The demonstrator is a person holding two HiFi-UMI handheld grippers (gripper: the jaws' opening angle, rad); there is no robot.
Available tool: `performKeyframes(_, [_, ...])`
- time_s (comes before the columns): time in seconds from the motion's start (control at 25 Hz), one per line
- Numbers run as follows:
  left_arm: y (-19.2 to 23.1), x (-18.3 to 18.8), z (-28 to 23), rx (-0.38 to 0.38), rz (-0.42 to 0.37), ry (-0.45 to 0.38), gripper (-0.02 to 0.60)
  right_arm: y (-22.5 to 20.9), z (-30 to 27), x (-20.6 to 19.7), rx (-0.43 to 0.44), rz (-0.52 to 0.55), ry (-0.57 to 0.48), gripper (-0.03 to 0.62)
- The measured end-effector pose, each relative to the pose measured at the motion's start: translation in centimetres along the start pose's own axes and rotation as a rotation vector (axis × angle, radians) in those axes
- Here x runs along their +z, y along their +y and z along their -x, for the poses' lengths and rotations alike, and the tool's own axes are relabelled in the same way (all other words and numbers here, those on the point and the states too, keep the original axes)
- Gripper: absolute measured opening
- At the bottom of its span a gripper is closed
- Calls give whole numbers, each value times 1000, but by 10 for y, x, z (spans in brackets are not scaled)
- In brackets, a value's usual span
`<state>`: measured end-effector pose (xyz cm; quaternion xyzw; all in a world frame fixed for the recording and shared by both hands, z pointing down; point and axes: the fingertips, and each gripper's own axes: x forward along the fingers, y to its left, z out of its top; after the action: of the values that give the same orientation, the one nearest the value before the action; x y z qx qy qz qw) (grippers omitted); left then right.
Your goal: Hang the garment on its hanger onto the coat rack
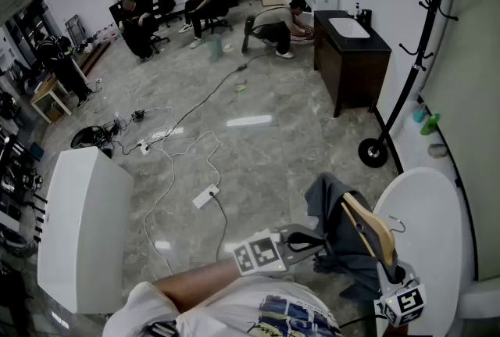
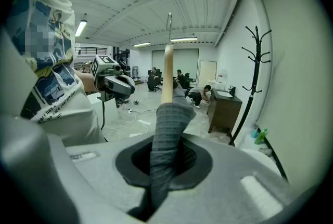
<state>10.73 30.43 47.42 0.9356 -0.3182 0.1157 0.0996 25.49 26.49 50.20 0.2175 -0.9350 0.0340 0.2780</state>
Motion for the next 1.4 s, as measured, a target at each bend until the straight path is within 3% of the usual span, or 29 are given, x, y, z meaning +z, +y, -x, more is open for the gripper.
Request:
performKeyframes(0.28, [8, -3, 6, 15, 20, -11, 3, -14, -15, 16, -13, 35, 6, 11])
performKeyframes(0.48, [37, 0, -1, -6, 13, -36, 3, -35, -40, 31, -5, 13, 3, 11])
performKeyframes(0.72, [119, 7, -21, -27, 14, -69, 3, -96, -101, 64, 0, 25, -2, 11])
performKeyframes(0.88, [176, 26, -34, -88, -9, -91, 3, -131, -130, 91, -29, -12, 3, 11])
performKeyframes(0.96, [206, 40, -37, -118, -44, -97, 3, -152, -143, 108, -46, -42, 5, 11])
performKeyframes(1.16, [278, 50, -35, -98, -184, -33, 3, -220, -192, 161, -32, -61, -20, 11])
performKeyframes(1.4, [337, 60, -34, -125, -161, -51, 3, -298, -220, 217, -104, -95, -51, 11])
